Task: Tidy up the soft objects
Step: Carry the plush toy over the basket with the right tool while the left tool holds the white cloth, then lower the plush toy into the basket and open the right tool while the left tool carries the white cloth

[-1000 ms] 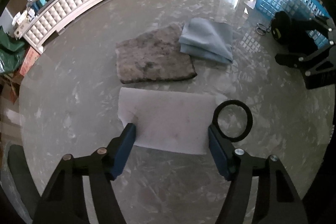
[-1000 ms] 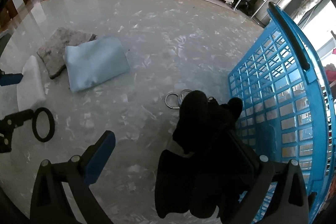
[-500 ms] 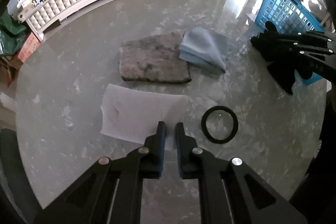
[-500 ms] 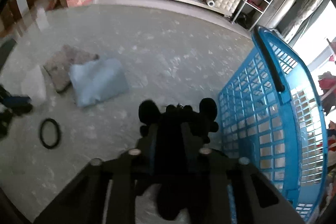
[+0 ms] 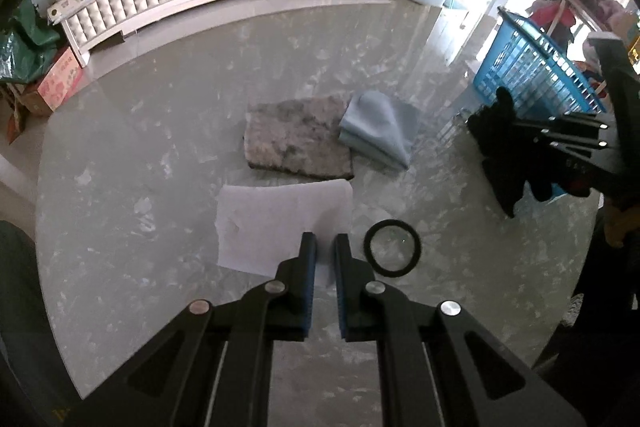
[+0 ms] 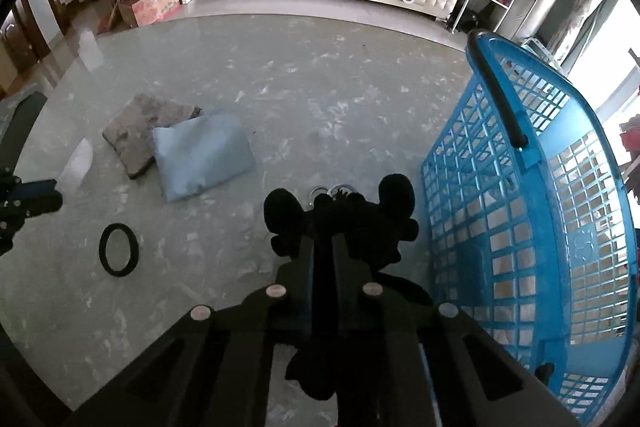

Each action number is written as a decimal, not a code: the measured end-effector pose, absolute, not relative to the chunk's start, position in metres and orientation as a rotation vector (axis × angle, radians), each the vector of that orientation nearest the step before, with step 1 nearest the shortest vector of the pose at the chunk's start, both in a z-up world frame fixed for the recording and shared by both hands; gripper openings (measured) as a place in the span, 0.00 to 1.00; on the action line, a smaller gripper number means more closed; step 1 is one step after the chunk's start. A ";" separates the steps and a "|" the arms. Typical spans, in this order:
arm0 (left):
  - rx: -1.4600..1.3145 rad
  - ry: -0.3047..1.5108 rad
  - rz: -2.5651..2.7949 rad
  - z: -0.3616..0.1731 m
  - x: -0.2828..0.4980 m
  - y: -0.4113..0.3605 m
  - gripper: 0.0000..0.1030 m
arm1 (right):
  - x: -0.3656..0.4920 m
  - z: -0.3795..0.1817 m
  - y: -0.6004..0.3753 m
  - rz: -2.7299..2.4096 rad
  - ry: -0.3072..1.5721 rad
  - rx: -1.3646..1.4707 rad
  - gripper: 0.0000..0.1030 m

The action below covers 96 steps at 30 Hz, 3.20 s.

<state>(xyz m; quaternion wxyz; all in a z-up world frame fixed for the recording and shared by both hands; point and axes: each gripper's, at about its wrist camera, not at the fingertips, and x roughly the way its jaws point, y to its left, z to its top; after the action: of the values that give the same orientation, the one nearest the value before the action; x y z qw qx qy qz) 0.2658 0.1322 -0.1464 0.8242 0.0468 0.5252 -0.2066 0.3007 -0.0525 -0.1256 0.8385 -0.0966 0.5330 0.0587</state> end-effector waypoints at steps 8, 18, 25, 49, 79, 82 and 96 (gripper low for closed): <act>0.047 1.070 -0.461 -0.117 0.245 0.127 0.08 | 0.281 -0.107 -0.056 0.165 1.107 -0.173 0.04; -0.014 1.007 -0.493 -0.076 0.212 0.112 0.08 | 0.254 -0.063 -0.064 0.239 1.027 -0.143 0.03; -0.016 0.962 -0.512 -0.048 0.191 0.092 0.08 | 0.234 -0.027 -0.075 0.268 0.977 -0.155 0.03; 0.027 0.891 -0.607 -0.016 0.178 0.005 0.08 | 0.214 0.046 -0.168 0.168 0.784 -0.109 0.03; -0.009 0.988 -0.580 -0.060 0.222 -0.020 0.08 | 0.298 -0.062 -0.185 0.166 1.142 -0.056 0.03; -0.011 0.992 -0.580 -0.061 0.222 -0.021 0.08 | 0.297 -0.061 -0.184 0.163 1.144 -0.063 0.04; 0.008 0.976 -0.572 -0.044 0.209 -0.032 0.08 | 0.265 -0.031 -0.184 0.180 1.041 -0.132 0.86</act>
<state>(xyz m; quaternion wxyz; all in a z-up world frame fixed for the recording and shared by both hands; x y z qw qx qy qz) 0.2086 -0.0318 -0.0439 0.8442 0.0040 0.4626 -0.2708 0.2654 -0.1836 -0.0309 0.8615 -0.0630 0.4965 0.0858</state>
